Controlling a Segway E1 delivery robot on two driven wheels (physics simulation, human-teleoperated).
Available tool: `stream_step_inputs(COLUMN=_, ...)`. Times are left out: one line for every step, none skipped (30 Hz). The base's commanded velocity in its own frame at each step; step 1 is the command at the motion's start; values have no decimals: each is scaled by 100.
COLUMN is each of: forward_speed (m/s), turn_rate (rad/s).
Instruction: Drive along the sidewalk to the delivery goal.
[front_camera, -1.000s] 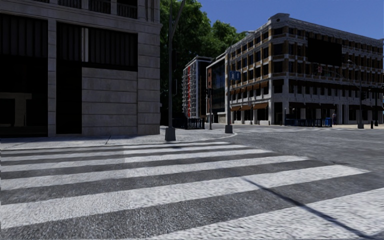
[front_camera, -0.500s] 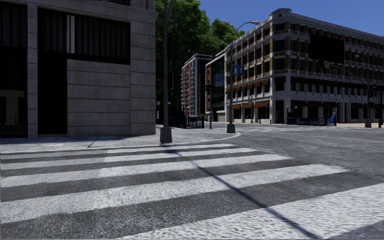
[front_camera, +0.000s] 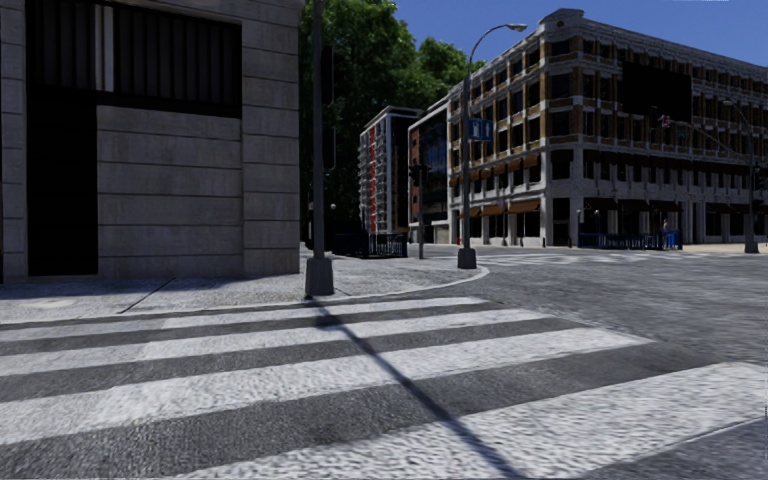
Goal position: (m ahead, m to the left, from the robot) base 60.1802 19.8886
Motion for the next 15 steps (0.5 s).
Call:
stream_step_inputs(forward_speed=200, turn_rate=0)
stream_step_inputs(forward_speed=200, turn_rate=0)
stream_step_inputs(forward_speed=200, turn_rate=0)
stream_step_inputs(forward_speed=200, turn_rate=0)
stream_step_inputs(forward_speed=200, turn_rate=0)
stream_step_inputs(forward_speed=200, turn_rate=0)
stream_step_inputs(forward_speed=200, turn_rate=0)
stream_step_inputs(forward_speed=200, turn_rate=0)
stream_step_inputs(forward_speed=200, turn_rate=0)
stream_step_inputs(forward_speed=200, turn_rate=0)
stream_step_inputs(forward_speed=200, turn_rate=0)
stream_step_inputs(forward_speed=200, turn_rate=0)
stream_step_inputs(forward_speed=200, turn_rate=0)
stream_step_inputs(forward_speed=200, turn_rate=0)
stream_step_inputs(forward_speed=200, turn_rate=0)
